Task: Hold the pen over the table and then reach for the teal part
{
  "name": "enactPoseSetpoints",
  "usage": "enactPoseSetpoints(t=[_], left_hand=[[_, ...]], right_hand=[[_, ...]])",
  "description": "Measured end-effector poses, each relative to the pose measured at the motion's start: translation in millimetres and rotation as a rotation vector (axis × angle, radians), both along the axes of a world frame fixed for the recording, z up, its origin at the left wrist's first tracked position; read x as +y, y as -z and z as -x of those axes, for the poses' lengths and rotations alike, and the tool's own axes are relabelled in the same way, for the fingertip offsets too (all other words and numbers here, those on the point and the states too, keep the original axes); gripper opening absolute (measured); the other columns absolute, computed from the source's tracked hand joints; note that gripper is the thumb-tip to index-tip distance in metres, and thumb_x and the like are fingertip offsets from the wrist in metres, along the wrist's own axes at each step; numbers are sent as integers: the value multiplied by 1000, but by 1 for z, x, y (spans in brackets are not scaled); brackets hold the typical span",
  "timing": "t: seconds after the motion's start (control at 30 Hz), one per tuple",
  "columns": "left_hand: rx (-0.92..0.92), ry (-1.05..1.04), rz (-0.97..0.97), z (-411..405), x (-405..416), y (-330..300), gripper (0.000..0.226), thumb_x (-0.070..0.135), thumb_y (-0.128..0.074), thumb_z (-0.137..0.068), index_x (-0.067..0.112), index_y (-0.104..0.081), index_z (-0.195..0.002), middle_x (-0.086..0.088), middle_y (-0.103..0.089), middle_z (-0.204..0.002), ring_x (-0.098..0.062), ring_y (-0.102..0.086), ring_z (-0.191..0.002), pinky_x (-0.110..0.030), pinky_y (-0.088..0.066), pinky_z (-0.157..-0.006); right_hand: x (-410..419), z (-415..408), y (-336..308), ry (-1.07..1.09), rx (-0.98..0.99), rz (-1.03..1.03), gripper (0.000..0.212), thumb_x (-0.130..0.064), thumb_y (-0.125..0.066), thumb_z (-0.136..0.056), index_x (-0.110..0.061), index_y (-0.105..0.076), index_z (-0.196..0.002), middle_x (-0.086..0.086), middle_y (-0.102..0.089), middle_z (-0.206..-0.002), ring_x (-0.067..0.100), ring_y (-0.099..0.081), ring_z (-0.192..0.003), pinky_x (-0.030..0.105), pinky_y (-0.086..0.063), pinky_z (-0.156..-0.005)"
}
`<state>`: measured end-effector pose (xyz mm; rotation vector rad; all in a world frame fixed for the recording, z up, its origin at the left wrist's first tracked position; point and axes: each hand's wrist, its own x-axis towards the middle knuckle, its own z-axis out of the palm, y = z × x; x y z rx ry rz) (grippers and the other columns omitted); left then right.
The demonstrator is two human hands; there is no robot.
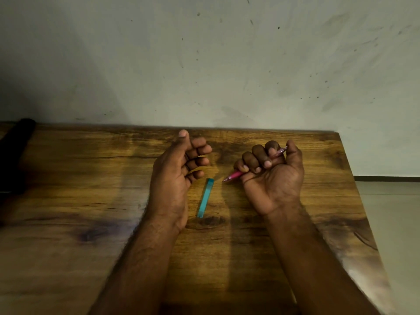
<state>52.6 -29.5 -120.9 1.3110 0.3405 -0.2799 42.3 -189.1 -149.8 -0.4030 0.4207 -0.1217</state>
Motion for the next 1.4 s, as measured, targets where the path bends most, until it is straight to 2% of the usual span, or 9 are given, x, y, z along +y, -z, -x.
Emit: enactPoseSetpoints(t=[0.2,0.33,0.47,0.6,0.77,1.0,1.17,1.4], left_hand=[[0,4,0,0,-2,0,43,53,-48,-100,21,-76,-103,-2,-81,-102,-12,-71,-87,-31,-52,-76],[-10,10,-5,0,-1,2,43,54,-48,-101,22,-76,-104,-2,-81,-103,-12,-71,-89,-33,-51,-78],[-14,11,-5,0,-1,3,45,57,-49,-98,23,-76,-104,-2,-81,-104,-12,-71,-89,-33,-51,-78],[-10,10,-4,0,-1,3,44,55,-48,-99,22,-76,-104,-2,-81,-104,-13,-71,-89,-33,-51,-79],[3,4,1,-1,-2,2,44,53,-48,-100,20,-76,-104,-3,-81,-102,-14,-70,-89,-33,-51,-78],[1,7,-3,0,-2,2,43,52,-47,-101,20,-76,-104,-3,-80,-103,-14,-70,-89,-33,-51,-78],[1,7,-5,0,-2,2,44,52,-47,-102,20,-76,-105,-3,-80,-103,-14,-70,-89,-33,-51,-78],[-1,5,-5,0,-1,1,43,53,-48,-100,21,-77,-104,-4,-81,-103,-15,-71,-90,-33,-51,-77]], right_hand=[[-1,1,2,2,6,28,47,-48,-34,-101,-18,-37,-65,-4,-27,-51,13,-21,-52,31,-27,-58],[0,0,2,-18,6,5,52,-56,-35,-101,-18,-42,-66,-4,-30,-51,13,-24,-52,30,-29,-57],[0,0,4,1,12,22,48,-48,-35,-101,-18,-37,-64,-4,-28,-51,14,-23,-50,30,-28,-57],[0,0,4,-26,9,4,53,-56,-35,-101,-18,-42,-64,-4,-30,-51,13,-24,-52,31,-28,-58],[0,-1,5,-16,5,19,49,-50,-35,-101,-18,-36,-64,-4,-28,-51,14,-23,-50,31,-26,-58],[0,0,4,-35,-12,20,48,-47,-35,-101,-19,-38,-63,-4,-28,-51,13,-23,-52,31,-26,-58],[1,0,3,-39,-1,5,52,-53,-35,-102,-18,-44,-64,-4,-30,-53,13,-25,-53,32,-27,-59],[0,0,3,-59,-17,-10,51,-54,-34,-101,-19,-41,-66,-4,-30,-53,13,-24,-53,31,-29,-58]])
